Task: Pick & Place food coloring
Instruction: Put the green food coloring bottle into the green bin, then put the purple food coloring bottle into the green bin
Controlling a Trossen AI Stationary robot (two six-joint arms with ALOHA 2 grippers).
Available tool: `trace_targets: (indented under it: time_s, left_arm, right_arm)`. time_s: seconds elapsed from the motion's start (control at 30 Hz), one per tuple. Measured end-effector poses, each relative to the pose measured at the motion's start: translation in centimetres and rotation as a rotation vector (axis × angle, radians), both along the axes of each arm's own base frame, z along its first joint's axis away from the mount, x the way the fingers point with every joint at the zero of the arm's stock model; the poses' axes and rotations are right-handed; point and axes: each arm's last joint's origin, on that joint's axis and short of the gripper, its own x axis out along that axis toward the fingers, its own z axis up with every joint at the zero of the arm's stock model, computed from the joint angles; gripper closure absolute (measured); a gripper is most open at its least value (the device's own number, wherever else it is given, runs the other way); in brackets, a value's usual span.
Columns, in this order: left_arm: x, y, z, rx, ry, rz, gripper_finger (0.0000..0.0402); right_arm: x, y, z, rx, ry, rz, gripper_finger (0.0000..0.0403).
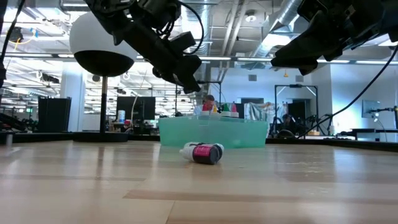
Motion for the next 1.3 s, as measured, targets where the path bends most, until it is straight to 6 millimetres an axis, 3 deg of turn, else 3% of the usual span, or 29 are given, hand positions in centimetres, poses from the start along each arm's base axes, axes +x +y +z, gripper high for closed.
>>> trace_targets:
  time_s: [0.37, 0.97, 1.13, 1.3]
  left_arm:
    - [0.0, 0.2, -0.1, -0.024, 0.003, -0.021, 0.0324]
    - [-1.0, 2.9, -0.6, -0.103, 0.021, 0.074, 0.0288]
    - [-0.6, 2.1, -0.5, -0.111, 0.014, -0.004, 0.0288]
    - [-0.2, -0.1, -0.1, -0.065, 0.031, -0.112, 0.0288]
  right_arm:
    - [0.0, 0.0, 0.0, 0.0, 0.0, -0.001, 0.0282]
    - [0.0, 0.0, 0.0, -0.001, -0.001, -0.003, 0.0282]
    - [0.0, 0.0, 0.0, -0.001, 0.0, -0.004, 0.0282]
    - [0.0, 0.0, 0.0, -0.002, 0.003, -0.003, 0.0282]
